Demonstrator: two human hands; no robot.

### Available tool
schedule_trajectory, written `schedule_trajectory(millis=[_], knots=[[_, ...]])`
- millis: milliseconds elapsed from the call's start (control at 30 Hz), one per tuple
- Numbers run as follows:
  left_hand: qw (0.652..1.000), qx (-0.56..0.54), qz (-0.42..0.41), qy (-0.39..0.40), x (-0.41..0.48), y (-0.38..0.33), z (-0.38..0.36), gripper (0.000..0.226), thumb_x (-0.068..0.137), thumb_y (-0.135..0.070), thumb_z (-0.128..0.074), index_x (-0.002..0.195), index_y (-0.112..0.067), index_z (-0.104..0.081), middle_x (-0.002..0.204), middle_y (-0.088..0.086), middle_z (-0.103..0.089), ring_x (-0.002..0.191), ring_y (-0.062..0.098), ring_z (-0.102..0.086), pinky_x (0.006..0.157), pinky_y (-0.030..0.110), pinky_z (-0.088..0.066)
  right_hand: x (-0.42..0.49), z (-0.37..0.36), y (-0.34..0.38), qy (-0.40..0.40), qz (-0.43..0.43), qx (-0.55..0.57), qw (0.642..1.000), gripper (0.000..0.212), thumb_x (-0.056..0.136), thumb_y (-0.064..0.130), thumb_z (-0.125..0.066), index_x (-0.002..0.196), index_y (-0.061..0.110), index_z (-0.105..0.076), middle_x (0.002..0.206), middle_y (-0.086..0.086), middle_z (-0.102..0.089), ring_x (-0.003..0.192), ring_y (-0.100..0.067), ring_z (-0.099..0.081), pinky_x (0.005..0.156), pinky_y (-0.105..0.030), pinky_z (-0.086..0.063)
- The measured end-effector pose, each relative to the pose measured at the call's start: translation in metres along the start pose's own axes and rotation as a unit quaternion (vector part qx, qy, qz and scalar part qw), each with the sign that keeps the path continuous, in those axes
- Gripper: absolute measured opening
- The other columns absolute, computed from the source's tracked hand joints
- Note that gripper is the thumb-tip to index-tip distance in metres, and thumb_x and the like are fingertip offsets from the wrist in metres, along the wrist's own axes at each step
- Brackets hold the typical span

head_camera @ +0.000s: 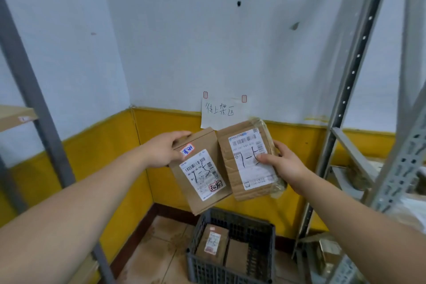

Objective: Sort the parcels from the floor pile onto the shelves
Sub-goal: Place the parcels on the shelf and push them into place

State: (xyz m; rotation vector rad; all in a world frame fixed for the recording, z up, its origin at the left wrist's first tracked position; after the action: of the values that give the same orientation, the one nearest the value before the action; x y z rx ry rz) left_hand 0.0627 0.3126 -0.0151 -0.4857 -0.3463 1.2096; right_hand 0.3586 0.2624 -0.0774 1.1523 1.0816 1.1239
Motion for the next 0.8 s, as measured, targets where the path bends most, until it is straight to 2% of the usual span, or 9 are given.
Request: schedule_trajectory(millis=[100,167,233,333,400,500,600,667,800], knots=[[0.994,-0.082,0.030,-0.059,-0.010,0.016,0.014,0.064,0.078,-0.007,-0.075,0.135,-0.019,-0.048,0.116,0.002,-0.060,0.100,0.019,-0.061,0.089,0.038,-0.054,-0.015,-0.009,0.006,-0.012,-0.001,0.038,0.999,0.071,0.082,0.015,-0.077,0.143,0.020,-0.040,0.112,-0.009,-0.072,0.086,-0.029,-0.075,0.074,-0.043,-0.060],[0.974,-0.204,0.030,-0.093,-0.020,0.027,0.019,0.057,0.078,0.001,-0.074,0.125,-0.016,-0.047,0.112,0.003,-0.060,0.095,0.018,-0.062,0.080,0.035,-0.054,-0.025,-0.018,0.006,-0.009,-0.003,0.056,0.998,0.069,0.083,0.014,-0.076,0.143,0.017,-0.041,0.109,-0.010,-0.073,0.087,-0.030,-0.075,0.072,-0.041,-0.059],[0.930,-0.345,0.031,-0.125,-0.028,0.035,0.019,0.055,0.080,0.005,-0.071,0.121,-0.016,-0.041,0.104,0.001,-0.056,0.085,0.017,-0.061,0.066,0.030,-0.051,-0.036,-0.028,0.004,-0.015,-0.004,0.072,0.997,0.069,0.082,0.016,-0.075,0.143,0.015,-0.042,0.109,-0.010,-0.074,0.088,-0.030,-0.075,0.070,-0.040,-0.059],[0.857,-0.484,0.052,-0.167,-0.033,0.048,0.011,0.042,0.085,-0.002,-0.069,0.114,-0.013,-0.042,0.100,0.005,-0.056,0.077,0.019,-0.061,0.062,0.031,-0.049,-0.055,-0.037,-0.006,-0.036,-0.006,0.092,0.995,0.064,0.082,0.017,-0.074,0.139,0.014,-0.046,0.109,-0.010,-0.074,0.090,-0.030,-0.074,0.072,-0.040,-0.058],[0.831,-0.523,0.061,-0.180,-0.036,0.051,-0.001,0.021,0.089,-0.009,-0.068,0.098,-0.013,-0.050,0.096,0.008,-0.060,0.073,0.017,-0.061,0.064,0.032,-0.050,-0.072,-0.039,-0.014,-0.051,-0.009,0.104,0.993,0.067,0.079,0.019,-0.078,0.138,0.013,-0.047,0.110,-0.011,-0.074,0.092,-0.031,-0.074,0.076,-0.042,-0.058],[0.817,-0.543,0.055,-0.187,-0.042,0.044,-0.026,0.018,0.093,-0.016,-0.064,0.083,-0.018,-0.049,0.085,0.005,-0.062,0.068,0.016,-0.059,0.065,0.033,-0.049,-0.101,-0.031,-0.027,-0.084,-0.015,0.122,0.989,0.075,0.072,0.024,-0.080,0.138,0.012,-0.047,0.112,-0.012,-0.073,0.096,-0.033,-0.073,0.082,-0.046,-0.057],[0.815,-0.558,0.043,-0.149,-0.050,0.021,-0.050,0.017,0.095,-0.017,-0.060,0.084,-0.018,-0.047,0.082,0.002,-0.062,0.066,0.014,-0.060,0.061,0.031,-0.049,-0.134,-0.013,-0.033,-0.132,-0.011,0.128,0.983,0.058,0.083,0.020,-0.074,0.136,0.014,-0.050,0.113,-0.012,-0.073,0.098,-0.034,-0.072,0.088,-0.052,-0.056],[0.819,-0.567,0.024,-0.091,-0.056,-0.002,-0.063,0.011,0.094,-0.013,-0.060,0.094,-0.018,-0.050,0.091,0.005,-0.066,0.072,0.017,-0.064,0.064,0.034,-0.052,-0.156,0.004,-0.033,-0.169,-0.007,0.122,0.978,0.053,0.087,0.020,-0.071,0.136,0.015,-0.050,0.113,-0.012,-0.073,0.098,-0.034,-0.072,0.090,-0.054,-0.055],[0.832,-0.547,-0.059,0.070,-0.071,-0.056,-0.087,0.050,0.093,0.000,-0.057,0.130,-0.032,-0.047,0.106,0.006,-0.071,0.091,0.028,-0.071,0.072,0.045,-0.057,-0.202,0.044,-0.030,-0.236,0.015,0.137,0.962,0.044,0.094,0.015,-0.063,0.135,0.022,-0.050,0.118,-0.011,-0.071,0.100,-0.032,-0.071,0.091,-0.053,-0.055]])
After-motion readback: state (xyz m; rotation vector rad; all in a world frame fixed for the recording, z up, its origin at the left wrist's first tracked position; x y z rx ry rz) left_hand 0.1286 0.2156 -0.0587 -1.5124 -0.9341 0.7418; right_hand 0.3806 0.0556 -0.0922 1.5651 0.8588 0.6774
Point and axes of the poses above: each hand's wrist, its own x-axis towards the middle knuckle, its own z-axis out of the back of the hand, y = z × x, the point moved 4 cm from there along x, towards the middle knuckle
